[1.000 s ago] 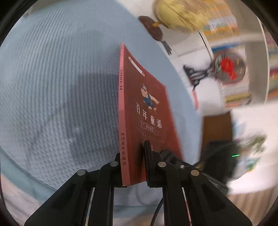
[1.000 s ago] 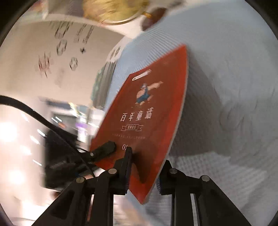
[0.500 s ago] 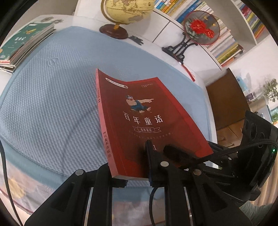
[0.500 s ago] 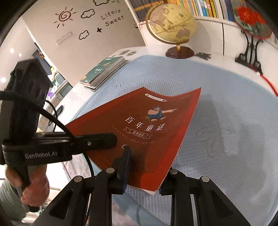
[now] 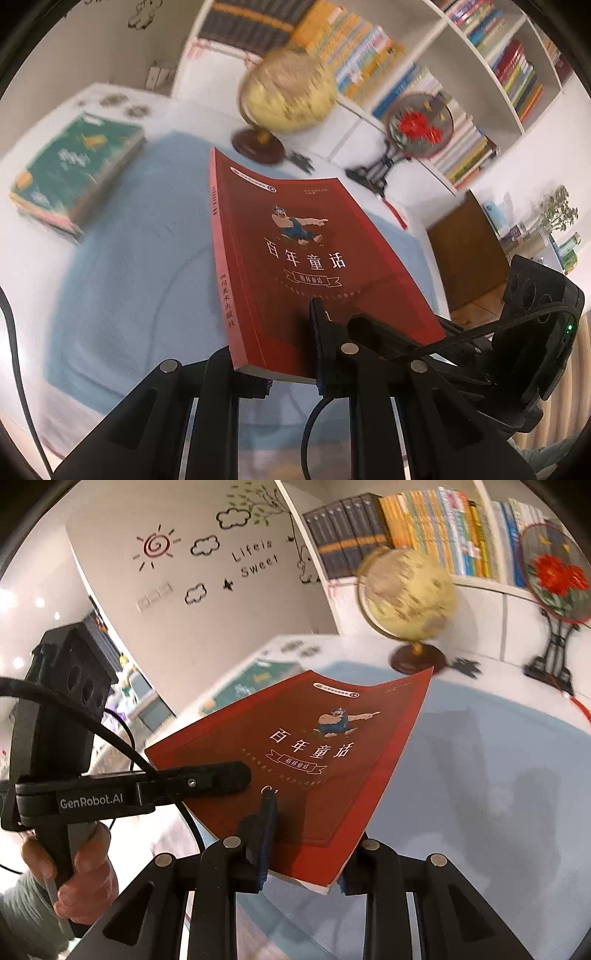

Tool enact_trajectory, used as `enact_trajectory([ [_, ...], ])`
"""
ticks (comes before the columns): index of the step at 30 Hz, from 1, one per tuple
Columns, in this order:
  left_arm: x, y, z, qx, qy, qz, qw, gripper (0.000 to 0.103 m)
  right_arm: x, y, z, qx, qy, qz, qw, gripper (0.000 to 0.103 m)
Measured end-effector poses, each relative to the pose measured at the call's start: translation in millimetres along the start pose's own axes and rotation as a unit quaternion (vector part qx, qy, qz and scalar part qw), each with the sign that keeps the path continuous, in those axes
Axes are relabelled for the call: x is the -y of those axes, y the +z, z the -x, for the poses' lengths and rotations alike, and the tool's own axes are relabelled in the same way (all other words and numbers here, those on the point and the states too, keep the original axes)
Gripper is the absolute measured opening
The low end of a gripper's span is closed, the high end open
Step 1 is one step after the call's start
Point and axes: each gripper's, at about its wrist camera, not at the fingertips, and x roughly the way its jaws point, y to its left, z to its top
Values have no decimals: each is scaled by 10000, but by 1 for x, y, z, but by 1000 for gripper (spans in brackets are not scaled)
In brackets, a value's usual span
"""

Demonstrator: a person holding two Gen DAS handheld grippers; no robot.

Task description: Organize books

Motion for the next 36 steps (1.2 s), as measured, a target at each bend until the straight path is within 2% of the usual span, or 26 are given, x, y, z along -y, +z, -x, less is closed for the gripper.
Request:
enact_trajectory([
  [5,-80,54,29,109,132,-167,9997,13,-55,43,-68,164,42,-101,9998,26],
  [10,-160,94,41,185,287,-123,9993,13,-102,82,-150,148,80,-88,9998,26],
  [14,-208,119,41,143,268,-57,9995,13,-122,104,-198,84,10,-207,9998,26],
  [19,-256,145,20,-51,143,56,9999,13,-127,121,-248,-139,-131,-466,9987,26],
  [26,-294,153,-5,-183,-188,390,9989,14,-126,132,-285,-357,-438,-614,9965,26],
  [30,-315,153,-18,-532,-332,726,9954,21,-118,129,-298,-493,-477,-805,9944,27],
  [34,-334,146,-14,-568,-42,995,9934,30,-115,125,-305,-562,-507,-997,9921,27],
  [36,-350,140,-7,-478,67,1399,9890,28,-117,123,-308,-606,-569,-988,9916,27],
])
